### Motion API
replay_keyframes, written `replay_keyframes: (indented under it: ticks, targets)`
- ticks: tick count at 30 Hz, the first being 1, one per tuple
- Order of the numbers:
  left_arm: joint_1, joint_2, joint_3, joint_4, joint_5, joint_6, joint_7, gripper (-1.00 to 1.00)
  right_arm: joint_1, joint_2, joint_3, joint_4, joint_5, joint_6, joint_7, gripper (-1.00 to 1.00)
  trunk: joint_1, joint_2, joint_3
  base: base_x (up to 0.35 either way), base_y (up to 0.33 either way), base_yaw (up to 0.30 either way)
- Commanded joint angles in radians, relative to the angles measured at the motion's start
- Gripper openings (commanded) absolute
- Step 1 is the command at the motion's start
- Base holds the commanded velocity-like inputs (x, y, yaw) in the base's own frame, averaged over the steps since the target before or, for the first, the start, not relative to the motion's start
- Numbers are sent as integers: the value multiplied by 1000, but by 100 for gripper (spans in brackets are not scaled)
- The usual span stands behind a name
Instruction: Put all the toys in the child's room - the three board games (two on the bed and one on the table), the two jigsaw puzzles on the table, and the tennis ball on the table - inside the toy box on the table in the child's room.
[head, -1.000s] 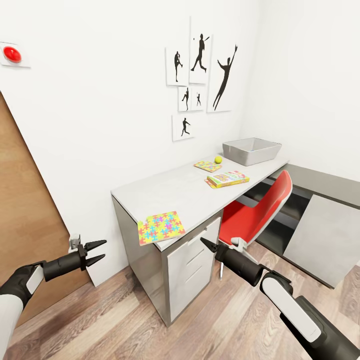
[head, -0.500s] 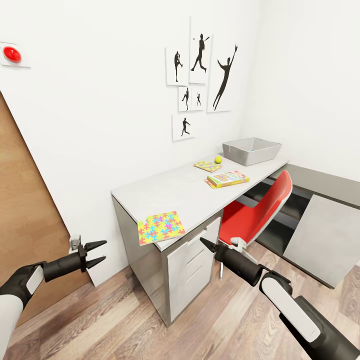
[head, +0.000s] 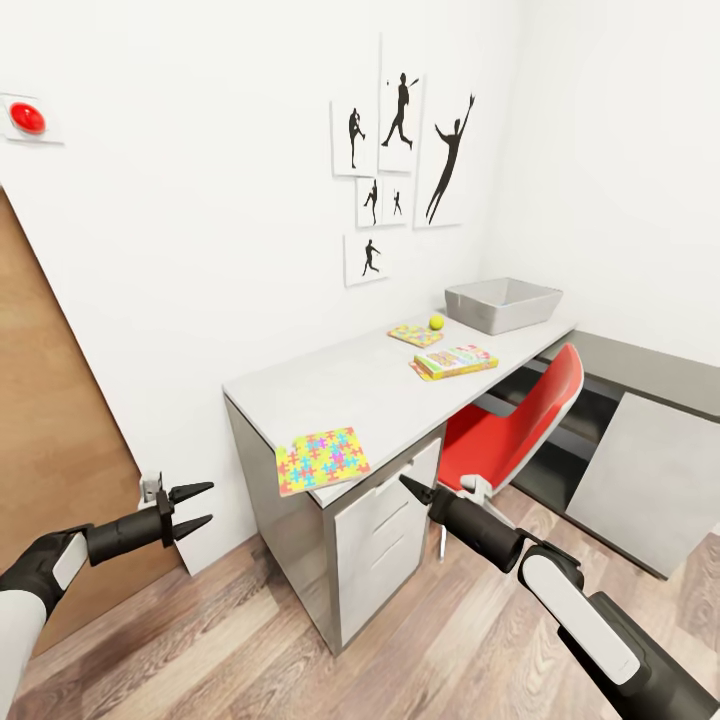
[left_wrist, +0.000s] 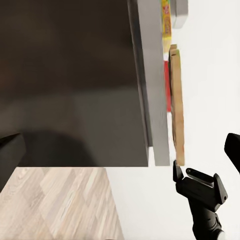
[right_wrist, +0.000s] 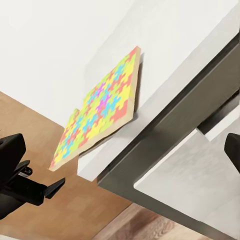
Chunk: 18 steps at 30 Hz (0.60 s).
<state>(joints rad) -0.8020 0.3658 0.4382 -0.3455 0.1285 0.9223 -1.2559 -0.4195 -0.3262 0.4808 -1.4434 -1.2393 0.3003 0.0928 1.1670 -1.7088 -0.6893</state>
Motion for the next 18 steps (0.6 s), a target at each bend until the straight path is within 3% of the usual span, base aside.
replay_keyframes:
  ticks: [1, 18]
  targets:
    - [-1, 0, 2, 0, 0, 7, -2, 100, -1, -1, 1, 0, -7, 2, 1, 100, -4, 7, 2, 0, 0, 0]
    - [0, -1, 0, 0, 0, 7, -2, 100, -1, -1, 1, 0, -7, 2, 1, 100, -69, 126, 56, 0, 0, 0]
